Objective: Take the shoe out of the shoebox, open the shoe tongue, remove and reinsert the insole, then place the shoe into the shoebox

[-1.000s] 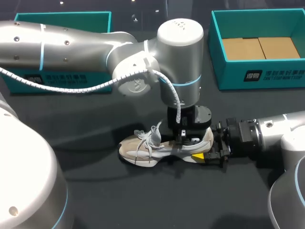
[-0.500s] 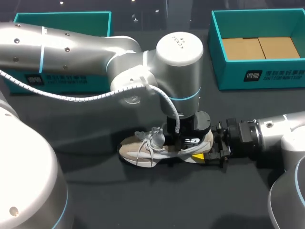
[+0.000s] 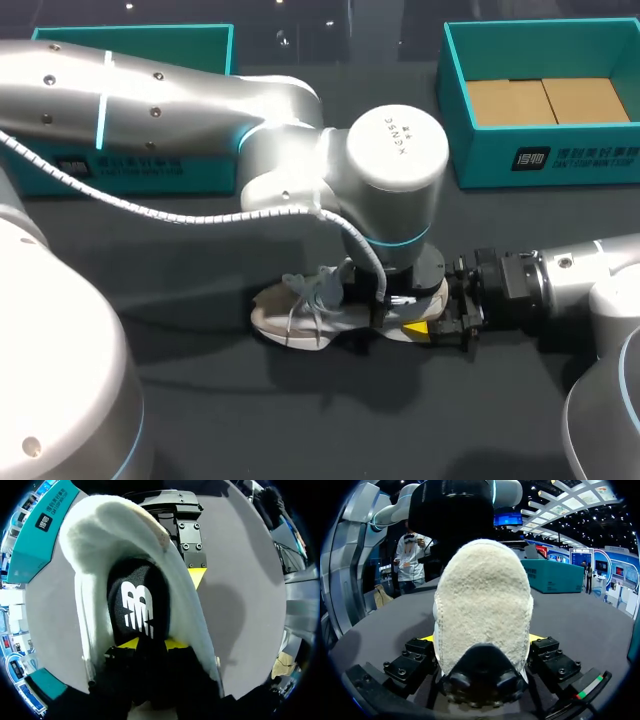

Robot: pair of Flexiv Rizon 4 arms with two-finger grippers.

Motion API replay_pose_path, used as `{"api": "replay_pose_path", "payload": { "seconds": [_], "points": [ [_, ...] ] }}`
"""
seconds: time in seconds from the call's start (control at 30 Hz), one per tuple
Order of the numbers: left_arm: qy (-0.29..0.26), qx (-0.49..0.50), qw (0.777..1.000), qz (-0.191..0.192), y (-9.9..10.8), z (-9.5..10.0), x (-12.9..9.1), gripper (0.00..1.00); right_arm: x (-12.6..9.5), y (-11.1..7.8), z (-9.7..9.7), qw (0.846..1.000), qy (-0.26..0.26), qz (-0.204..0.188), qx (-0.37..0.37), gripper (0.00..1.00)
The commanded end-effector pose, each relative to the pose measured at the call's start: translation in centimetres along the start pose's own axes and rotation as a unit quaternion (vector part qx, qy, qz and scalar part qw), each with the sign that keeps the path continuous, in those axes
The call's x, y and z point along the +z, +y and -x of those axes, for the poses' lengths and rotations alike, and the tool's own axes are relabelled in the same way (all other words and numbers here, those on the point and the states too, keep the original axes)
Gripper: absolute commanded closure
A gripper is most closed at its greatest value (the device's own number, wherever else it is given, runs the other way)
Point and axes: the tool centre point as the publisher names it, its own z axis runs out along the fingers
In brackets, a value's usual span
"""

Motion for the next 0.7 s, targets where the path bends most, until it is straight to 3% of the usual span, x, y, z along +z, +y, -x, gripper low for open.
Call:
{"api": "replay_pose_path", "payload": {
  "seconds": [0.03,0.3,0.7],
  "points": [
    [-0.003,-0.005,1.0,0.006,-0.1,0.5,2.5,0.97,-0.1,0.3,-0.1,1.0,0.0,-0.002,0.001,1.0],
    [0.004,-0.014,1.0,-0.022,1.2,0.0,0.9,1.0,-0.1,0.3,-0.1,1.0,0.0,-0.002,0.001,1.0],
    [0.033,-0.017,0.994,-0.105,2.7,-0.8,-2.9,1.0,-0.1,0.3,-0.1,1.0,0.0,-0.002,0.001,1.0]
  ]
}}
